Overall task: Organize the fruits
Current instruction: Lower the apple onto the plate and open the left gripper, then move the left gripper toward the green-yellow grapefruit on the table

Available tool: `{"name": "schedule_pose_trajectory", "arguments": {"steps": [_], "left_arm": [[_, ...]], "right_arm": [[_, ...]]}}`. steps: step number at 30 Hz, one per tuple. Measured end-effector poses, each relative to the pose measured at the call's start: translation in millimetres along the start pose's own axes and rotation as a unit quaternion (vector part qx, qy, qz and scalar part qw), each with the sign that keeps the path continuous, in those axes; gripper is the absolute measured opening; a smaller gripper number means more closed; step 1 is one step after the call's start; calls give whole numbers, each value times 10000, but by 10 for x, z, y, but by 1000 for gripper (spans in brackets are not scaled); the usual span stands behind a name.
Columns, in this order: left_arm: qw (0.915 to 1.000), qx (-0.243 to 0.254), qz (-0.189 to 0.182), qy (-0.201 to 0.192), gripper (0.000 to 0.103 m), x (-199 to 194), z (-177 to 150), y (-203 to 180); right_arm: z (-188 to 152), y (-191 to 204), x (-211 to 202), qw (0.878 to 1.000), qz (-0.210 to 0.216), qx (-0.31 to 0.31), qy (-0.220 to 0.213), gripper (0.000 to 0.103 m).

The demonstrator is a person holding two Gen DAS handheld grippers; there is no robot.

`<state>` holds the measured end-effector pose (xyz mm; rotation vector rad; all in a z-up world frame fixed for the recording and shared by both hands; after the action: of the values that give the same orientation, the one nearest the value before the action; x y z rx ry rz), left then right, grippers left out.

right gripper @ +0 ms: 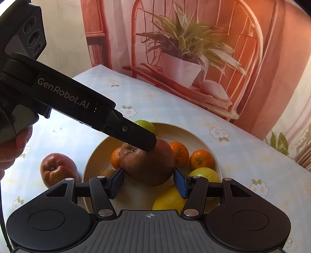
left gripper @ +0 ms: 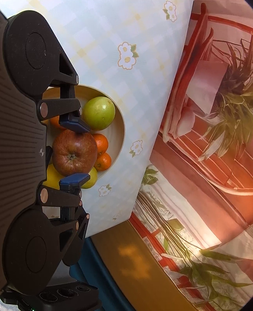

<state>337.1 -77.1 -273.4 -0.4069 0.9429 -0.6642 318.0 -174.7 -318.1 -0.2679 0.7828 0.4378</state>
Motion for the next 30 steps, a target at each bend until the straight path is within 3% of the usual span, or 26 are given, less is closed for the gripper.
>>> {"name": "schedule_pose_trajectory", "arguments": {"steps": [6, 12, 18, 22, 26, 30], "left_arm": [[10000, -14, 58, 55, 46, 71, -9, 38], [9996, -127, 167, -185, 46, -53, 42, 45], [9975, 254, 452, -471, 47, -370, 5, -79], [9927, 668, 761, -654, 49, -645, -135, -179], [9827, 1114, 1169, -909, 50, -978, -348, -222], [9752, 1156, 1493, -1152, 50, -1281, -614, -190]], "right_arm": [[5, 42, 59, 9997, -135, -163, 102, 52], [-18, 50, -8, 9992, -359, -134, 89, 55], [-68, 45, -309, 9986, -491, 5, -208, 55], [-165, 62, -594, 9968, -529, 276, -529, 55], [-353, 108, -874, 9921, -605, 652, -883, 54], [-615, 168, -1129, 9815, -775, 1155, -1313, 53]]}}
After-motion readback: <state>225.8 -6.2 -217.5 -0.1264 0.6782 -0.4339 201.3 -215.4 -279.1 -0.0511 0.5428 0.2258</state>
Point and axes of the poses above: each gripper's, at about its wrist camera, not at the fingertips, and x roughly the way its jaws point, y to its left, z to its top, the point moved 7 cm from there along x, roughly the way its jaws point, and after that the axes turned 3 degrees about -z, right-handed, at the moved point
